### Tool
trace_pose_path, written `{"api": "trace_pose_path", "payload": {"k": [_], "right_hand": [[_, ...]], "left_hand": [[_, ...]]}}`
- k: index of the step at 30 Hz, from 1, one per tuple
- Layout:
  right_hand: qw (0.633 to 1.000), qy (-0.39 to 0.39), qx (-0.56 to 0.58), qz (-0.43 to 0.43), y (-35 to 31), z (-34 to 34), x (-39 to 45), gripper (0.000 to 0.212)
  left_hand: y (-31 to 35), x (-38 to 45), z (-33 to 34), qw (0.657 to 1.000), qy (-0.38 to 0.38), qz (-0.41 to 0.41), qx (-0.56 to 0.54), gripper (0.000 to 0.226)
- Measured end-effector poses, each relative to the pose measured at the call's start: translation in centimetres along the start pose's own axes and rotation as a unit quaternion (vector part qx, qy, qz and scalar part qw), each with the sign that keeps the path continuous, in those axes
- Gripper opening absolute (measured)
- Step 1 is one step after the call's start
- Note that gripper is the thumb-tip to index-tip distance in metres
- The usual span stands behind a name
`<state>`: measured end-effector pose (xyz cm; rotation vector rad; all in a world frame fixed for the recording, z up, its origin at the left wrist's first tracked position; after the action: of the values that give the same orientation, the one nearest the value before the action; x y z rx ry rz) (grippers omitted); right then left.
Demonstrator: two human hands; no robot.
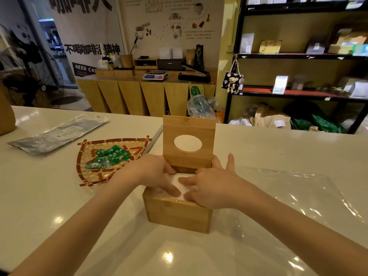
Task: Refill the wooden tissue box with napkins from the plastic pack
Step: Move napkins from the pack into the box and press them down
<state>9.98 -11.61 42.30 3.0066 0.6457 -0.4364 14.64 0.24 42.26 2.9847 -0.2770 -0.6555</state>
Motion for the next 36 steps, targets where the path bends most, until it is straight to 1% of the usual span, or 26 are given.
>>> {"api": "trace_pose_path", "payload": {"k": [4, 6, 7, 8, 10, 12, 13, 14, 16, 17, 19, 20, 21, 22, 23, 24, 25, 27, 29, 30, 31, 32, 33, 34, 35, 36], "right_hand": [[1.0, -0.014, -0.008, 0.005, -0.2, 0.1, 0.2, 0.045], [1.0, -0.015, 0.023, -0.001, 0.0, 0.0, 0.1, 0.045], [0.998, -0.01, 0.057, -0.006, 0.2, -0.3, 0.0, 0.043], [0.994, 0.006, 0.105, -0.009, 0.5, -0.7, -0.1, 0.039], [0.976, 0.068, 0.206, -0.012, 1.4, -2.3, -0.7, 0.028], [0.953, 0.118, 0.277, -0.014, 2.4, -4.0, -1.4, 0.019], [0.944, 0.132, 0.302, -0.017, 2.9, -4.8, -1.8, 0.017], [0.936, 0.143, 0.321, -0.024, 3.2, -5.6, -2.0, 0.016], [0.924, 0.178, 0.337, -0.037, 3.9, -7.3, -2.5, 0.012], [0.916, 0.215, 0.336, -0.039, 4.3, -8.1, -2.6, 0.009], [0.894, 0.33, 0.303, -0.016, 5.5, -9.7, -2.7, 0.012], [0.886, 0.381, 0.266, 0.0, 5.8, -10.2, -2.6, 0.02], [0.887, 0.404, 0.224, 0.011, 5.7, -10.4, -2.3, 0.032], [0.896, 0.4, 0.195, 0.012, 5.6, -10.2, -1.8, 0.045], [0.907, 0.379, 0.185, 0.011, 5.4, -9.7, -1.1, 0.056], [0.915, 0.356, 0.191, 0.008, 5.3, -9.2, -0.5, 0.062], [0.918, 0.34, 0.202, 0.005, 5.2, -8.7, 0.0, 0.063], [0.915, 0.334, 0.225, -0.006, 5.2, -8.0, 0.6, 0.056], [0.908, 0.339, 0.247, -0.019, 5.2, -7.6, 0.8, 0.047], [0.905, 0.338, 0.255, -0.024, 5.2, -7.5, 0.9, 0.044], [0.904, 0.337, 0.262, -0.027, 5.2, -7.5, 1.0, 0.042], [0.903, 0.335, 0.268, -0.029, 5.3, -7.5, 1.1, 0.042], [0.902, 0.333, 0.273, -0.031, 5.4, -7.5, 1.1, 0.042], [0.901, 0.333, 0.276, -0.032, 5.4, -7.6, 1.1, 0.043], [0.9, 0.333, 0.278, -0.033, 5.5, -7.6, 1.2, 0.044], [0.901, 0.333, 0.277, -0.034, 5.5, -7.7, 1.2, 0.044]], "left_hand": [[-0.3, 0.1, 0.3, 1.0, 0.019, -0.017, 0.009, 0.075], [-0.6, -0.1, 0.4, 0.999, 0.027, -0.017, 0.01, 0.075], [-0.7, -0.3, 0.2, 0.999, 0.035, -0.015, 0.003, 0.072], [-0.7, -0.7, -0.1, 0.999, 0.047, -0.011, -0.012, 0.066], [-0.9, -1.6, -1.7, 0.994, 0.092, 0.004, -0.065, 0.046], [-1.0, -2.9, -4.0, 0.98, 0.154, 0.025, -0.123, 0.023], [-1.0, -3.6, -5.1, 0.97, 0.194, 0.037, -0.14, 0.016], [-1.0, -4.1, -6.2, 0.959, 0.236, 0.051, -0.147, 0.016], [-0.7, -4.7, -8.0, 0.934, 0.309, 0.082, -0.157, 0.029], [-0.4, -4.9, -8.5, 0.927, 0.325, 0.1, -0.158, 0.04], [0.3, -4.1, -8.8, 0.933, 0.317, 0.12, -0.125, 0.07], [0.5, -3.4, -8.7, 0.941, 0.303, 0.122, -0.094, 0.081], [0.8, -2.7, -8.5, 0.947, 0.291, 0.122, -0.067, 0.086], [0.9, -2.0, -8.3, 0.949, 0.286, 0.122, -0.05, 0.086], [1.1, -1.4, -8.1, 0.949, 0.286, 0.122, -0.042, 0.083], [1.2, -1.0, -8.0, 0.948, 0.291, 0.123, -0.039, 0.08], [1.2, -0.8, -7.8, 0.946, 0.297, 0.122, -0.038, 0.077], [1.4, -0.6, -7.6, 0.938, 0.323, 0.12, -0.029, 0.077], [1.6, -1.5, -7.1, 0.915, 0.384, 0.127, -0.001, 0.079], [1.9, -2.4, -6.6, 0.89, 0.434, 0.142, 0.016, 0.072], [2.1, -3.3, -6.0, 0.856, 0.489, 0.165, 0.025, 0.06], [2.5, -4.4, -5.3, 0.828, 0.525, 0.196, 0.027, 0.043], [3.0, -5.2, -4.5, 0.813, 0.532, 0.235, 0.032, 0.028], [3.5, -5.4, -3.7, 0.827, 0.488, 0.275, 0.037, 0.019], [4.0, -5.4, -2.9, 0.857, 0.417, 0.302, 0.032, 0.018], [4.5, -5.1, -2.0, 0.894, 0.324, 0.31, 0.026, 0.022]]}}
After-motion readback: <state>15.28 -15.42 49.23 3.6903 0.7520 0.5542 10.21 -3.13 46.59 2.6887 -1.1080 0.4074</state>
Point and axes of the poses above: each hand's wrist, its own x-axis towards the middle knuckle, its own z-axis out of the palm, y = z × x, the point moved 5 cm from there along x, towards the middle knuckle, and after that the axes turned 6 degrees about -z, right-handed, at the moved point
